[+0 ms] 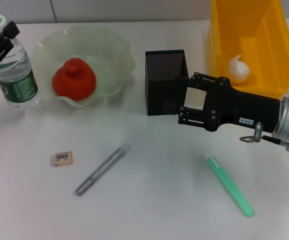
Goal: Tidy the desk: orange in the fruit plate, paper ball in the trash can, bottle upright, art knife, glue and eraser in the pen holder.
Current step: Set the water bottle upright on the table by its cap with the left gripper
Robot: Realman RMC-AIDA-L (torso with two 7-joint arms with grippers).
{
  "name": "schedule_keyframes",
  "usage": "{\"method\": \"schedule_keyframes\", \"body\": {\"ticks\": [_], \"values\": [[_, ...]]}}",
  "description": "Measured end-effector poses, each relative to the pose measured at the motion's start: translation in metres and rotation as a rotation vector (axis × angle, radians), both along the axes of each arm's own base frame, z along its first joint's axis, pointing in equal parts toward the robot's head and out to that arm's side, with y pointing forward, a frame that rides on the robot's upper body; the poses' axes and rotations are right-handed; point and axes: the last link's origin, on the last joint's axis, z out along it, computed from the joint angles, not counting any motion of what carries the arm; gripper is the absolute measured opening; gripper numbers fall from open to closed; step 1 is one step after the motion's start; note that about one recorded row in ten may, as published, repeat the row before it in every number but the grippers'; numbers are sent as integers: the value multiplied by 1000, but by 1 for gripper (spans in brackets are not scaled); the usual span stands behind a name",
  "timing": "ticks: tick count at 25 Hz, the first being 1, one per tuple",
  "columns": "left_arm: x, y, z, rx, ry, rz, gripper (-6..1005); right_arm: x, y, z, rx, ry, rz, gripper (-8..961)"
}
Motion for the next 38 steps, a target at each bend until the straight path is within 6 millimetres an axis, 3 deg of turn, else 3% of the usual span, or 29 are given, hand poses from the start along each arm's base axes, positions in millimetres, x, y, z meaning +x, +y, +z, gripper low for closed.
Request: {"method": "schedule_keyframes", "body": {"ticks": [38], "values": [[-4, -2, -7, 12, 7, 29, 474, -5, 1, -1, -12, 7, 21, 733]]}}
